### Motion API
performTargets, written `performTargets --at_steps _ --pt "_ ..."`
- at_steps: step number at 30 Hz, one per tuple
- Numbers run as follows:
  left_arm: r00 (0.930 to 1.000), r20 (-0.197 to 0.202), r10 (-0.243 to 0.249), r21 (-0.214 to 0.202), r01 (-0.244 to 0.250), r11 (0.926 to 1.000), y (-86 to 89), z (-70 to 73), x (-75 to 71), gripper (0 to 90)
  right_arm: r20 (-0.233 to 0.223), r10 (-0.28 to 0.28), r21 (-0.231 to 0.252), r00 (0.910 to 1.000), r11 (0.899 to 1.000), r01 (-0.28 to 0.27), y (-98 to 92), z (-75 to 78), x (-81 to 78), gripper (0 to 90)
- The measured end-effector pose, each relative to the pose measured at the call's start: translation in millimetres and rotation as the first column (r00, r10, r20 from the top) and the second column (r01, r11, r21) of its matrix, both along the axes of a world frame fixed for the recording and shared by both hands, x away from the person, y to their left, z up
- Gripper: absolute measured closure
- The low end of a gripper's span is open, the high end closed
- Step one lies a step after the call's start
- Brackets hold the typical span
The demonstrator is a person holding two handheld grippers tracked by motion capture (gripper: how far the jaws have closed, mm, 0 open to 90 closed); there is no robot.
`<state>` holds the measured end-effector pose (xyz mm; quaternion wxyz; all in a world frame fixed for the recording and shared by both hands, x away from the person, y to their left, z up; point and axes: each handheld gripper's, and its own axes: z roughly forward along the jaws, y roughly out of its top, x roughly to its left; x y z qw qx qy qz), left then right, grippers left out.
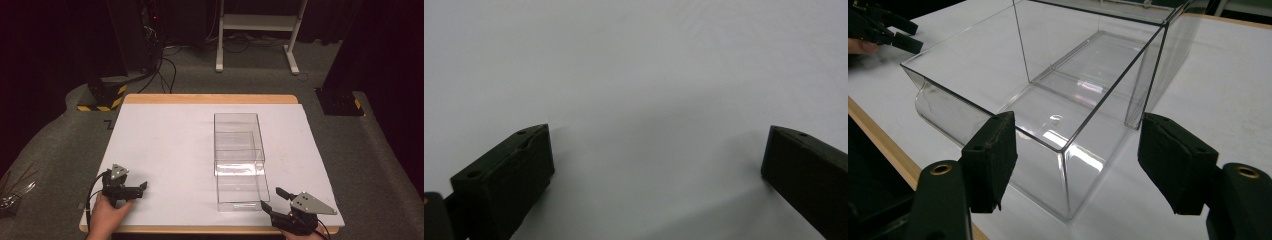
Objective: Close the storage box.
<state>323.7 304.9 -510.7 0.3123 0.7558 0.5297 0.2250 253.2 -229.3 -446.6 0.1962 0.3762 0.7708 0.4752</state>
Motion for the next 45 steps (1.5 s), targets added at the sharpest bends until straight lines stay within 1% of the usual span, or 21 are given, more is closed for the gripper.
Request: performTargets --at_steps 3,7,14,23,27,37,40,45 --pt "1.0000 0.000 0.000 0.000 0.000 1.0000 0.0 0.0 0.0 0.6 -0.010 0.013 -0.006 0.9999 1.000 -0.013 1.6 -2.5 0.5 32.5" --pt "1.0000 0.000 0.000 0.000 0.000 1.0000 0.0 0.0 0.0 0.6 -0.011 0.028 -0.017 0.9996 0.999 -0.028 4.0 -4.8 0.4 32.8" --pt "1.0000 0.000 0.000 0.000 0.000 1.0000 0.0 0.0 0.0 0.6 -0.021 0.034 -0.029 0.9992 0.999 -0.034 5.7 -8.5 1.7 33.3" --pt "1.0000 0.000 0.001 -0.002 -0.001 1.0000 -0.2 -0.1 -0.1 0.6 -0.025 0.040 -0.032 0.9989 0.999 -0.041 9.2 -10.6 2.9 32.8" --pt "1.0000 0.000 0.001 -0.002 -0.001 1.0000 -0.2 -0.1 -0.1 0.6 -0.024 0.041 -0.040 0.9989 0.998 -0.042 11.4 -11.5 3.7 32.0" --pt "1.0000 0.000 0.001 -0.002 -0.001 1.0000 -0.2 -0.1 -0.1 0.6 -0.028 0.046 -0.041 0.9985 0.998 -0.047 15.1 -13.1 5.3 31.5" --pt "1.0000 0.000 0.001 -0.002 -0.001 1.0000 -0.2 -0.1 -0.1 0.6 -0.027 0.043 -0.047 0.9987 0.998 -0.044 16.8 -14.1 6.3 31.4" --pt "1.0000 0.000 0.001 -0.002 -0.001 1.0000 -0.2 -0.1 -0.1 0.6 -0.031 0.030 -0.043 0.9991 0.999 -0.032 18.2 -15.0 8.5 31.2"
